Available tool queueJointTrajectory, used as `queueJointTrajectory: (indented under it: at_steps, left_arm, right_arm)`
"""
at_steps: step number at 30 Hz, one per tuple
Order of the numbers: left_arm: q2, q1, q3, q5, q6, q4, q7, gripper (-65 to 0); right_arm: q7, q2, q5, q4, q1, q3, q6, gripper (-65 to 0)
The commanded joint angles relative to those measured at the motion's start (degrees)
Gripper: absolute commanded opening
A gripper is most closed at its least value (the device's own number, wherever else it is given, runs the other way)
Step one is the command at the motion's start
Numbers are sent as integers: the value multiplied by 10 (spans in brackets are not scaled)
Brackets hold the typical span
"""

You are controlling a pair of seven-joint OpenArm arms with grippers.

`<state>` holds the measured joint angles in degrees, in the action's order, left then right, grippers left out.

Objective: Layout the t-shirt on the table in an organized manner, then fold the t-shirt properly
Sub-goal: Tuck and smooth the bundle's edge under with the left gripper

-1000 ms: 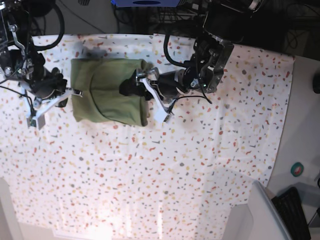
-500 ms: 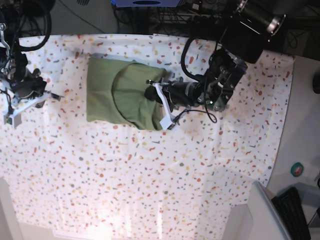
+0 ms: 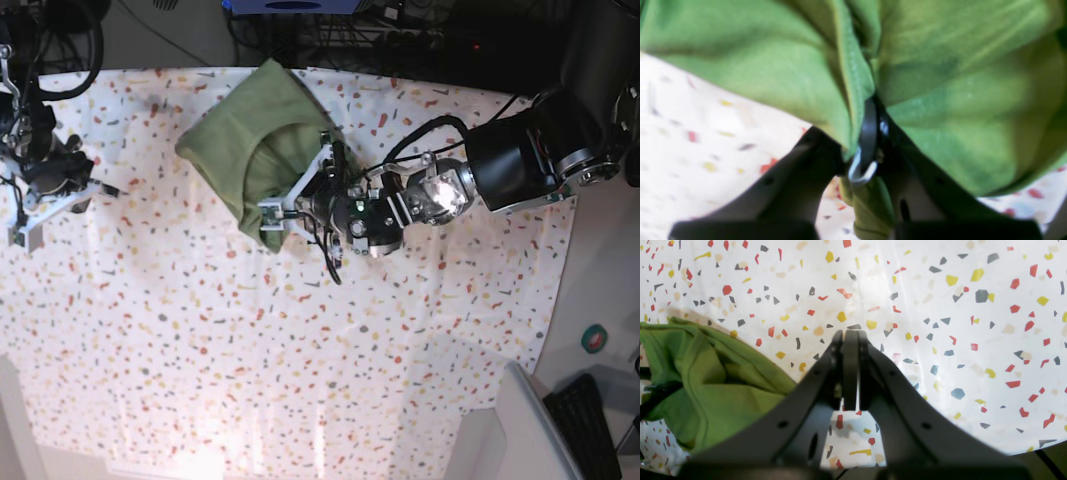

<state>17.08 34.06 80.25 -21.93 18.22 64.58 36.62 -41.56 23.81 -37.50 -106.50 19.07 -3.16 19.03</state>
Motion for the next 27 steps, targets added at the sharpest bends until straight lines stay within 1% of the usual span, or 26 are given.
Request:
queueJointTrajectory:
  at_steps: [1, 3, 5, 7, 8, 10, 13, 16, 19, 23, 27]
  left_arm:
    - [12, 0, 6, 73, -14, -9, 60, -650]
    - [0, 1, 6, 131, -14, -7, 59, -650]
    - [-13, 3, 6, 175, -14, -11, 54, -650]
    - [-24, 3, 6, 211, -13, -10, 24, -650]
    - [-30, 3, 6, 224, -9, -10, 10, -650]
    - [-46, 3, 6, 241, 19, -11, -6, -650]
    - [-68, -1, -21, 248, 55, -24, -8, -650]
    - [-84, -3, -42, 249, 57, -27, -15, -650]
    - [-92, 0, -40, 249, 57, -26, -54, -650]
    - [-111, 3, -40, 249, 58, -32, -56, -650]
    - [-117, 3, -41, 249, 58, -31, -56, -650]
  right_arm:
    - [10, 8, 0, -8, 0, -5, -3, -650]
    - [11, 8, 0, -8, 7, -5, -3, -650]
    - [11, 8, 0, -2, 8, -5, -3, -650]
    - [11, 7, 0, 16, 8, -3, -3, -650]
    - [11, 6, 0, 25, 8, -3, -3, -650]
    - [12, 6, 0, 39, 8, -1, -3, -650]
    - [12, 5, 0, 47, 8, -1, -3, -650]
    - [12, 5, 0, 48, 8, -3, -3, -650]
    - [12, 5, 0, 48, 4, -1, -3, -650]
    - [12, 5, 0, 48, 4, -5, -3, -650]
    - [12, 6, 0, 48, 1, -5, -3, -650]
